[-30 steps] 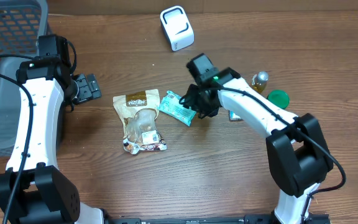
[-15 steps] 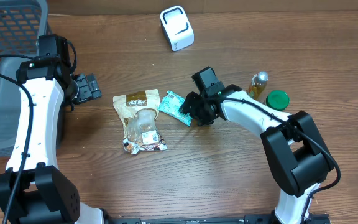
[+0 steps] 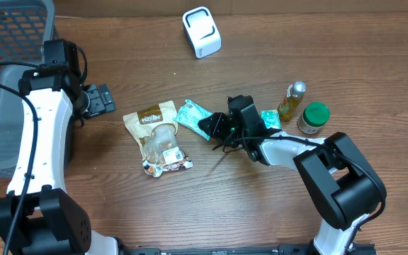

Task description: Scan the item barcode

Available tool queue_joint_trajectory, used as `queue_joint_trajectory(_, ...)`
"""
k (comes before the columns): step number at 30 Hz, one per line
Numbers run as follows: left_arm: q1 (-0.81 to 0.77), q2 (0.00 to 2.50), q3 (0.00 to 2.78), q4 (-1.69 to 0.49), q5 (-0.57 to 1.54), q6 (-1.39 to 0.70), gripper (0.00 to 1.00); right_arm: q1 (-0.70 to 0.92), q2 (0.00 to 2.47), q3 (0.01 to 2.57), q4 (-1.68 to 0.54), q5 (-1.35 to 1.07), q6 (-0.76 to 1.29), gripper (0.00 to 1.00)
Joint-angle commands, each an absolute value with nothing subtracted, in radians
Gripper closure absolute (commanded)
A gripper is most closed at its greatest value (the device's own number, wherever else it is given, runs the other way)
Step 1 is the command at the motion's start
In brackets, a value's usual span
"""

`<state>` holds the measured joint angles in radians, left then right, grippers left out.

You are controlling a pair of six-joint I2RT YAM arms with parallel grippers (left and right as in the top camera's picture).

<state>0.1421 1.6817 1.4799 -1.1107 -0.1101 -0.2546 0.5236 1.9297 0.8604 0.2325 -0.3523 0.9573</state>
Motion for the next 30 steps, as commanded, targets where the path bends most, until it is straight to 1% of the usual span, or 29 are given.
queue_joint_trajectory(1, 0.144, 1.666, 1.5, -1.111, -0.123, -0.243, 0.0, 0.528, 1.942, 0.824, 0.224, -0.36, 0.96, 0.56)
queue_joint_trajectory(9, 0.144, 1.666, 1.5, -1.111, -0.123, -0.243, 0.0, 0.528, 1.942, 0.824, 0.23, -0.276, 0.962, 0.55)
queue_joint_trajectory(12, 0.144, 1.666, 1.5, -1.111, -0.123, -0.243, 0.0, 0.528, 1.942, 0.824, 0.251, -0.252, 0.962, 0.58)
queue_joint_trajectory(16, 0.144, 1.666, 1.5, -1.111, -0.123, -0.243, 0.01, 0.529, 1.942, 0.824, 0.262, -0.233, 0.962, 0.59)
queue_joint_trajectory(22, 0.144, 1.666, 1.5, -1.111, -0.123, -0.243, 0.0, 0.529, 1.942, 0.824, 0.264, -0.191, 0.962, 0.63)
queue_joint_trajectory(30, 0.144, 1.666, 1.5, -1.111, -0.123, -0.243, 0.01, 0.532, 1.942, 0.824, 0.265, -0.147, 0.961, 0.64)
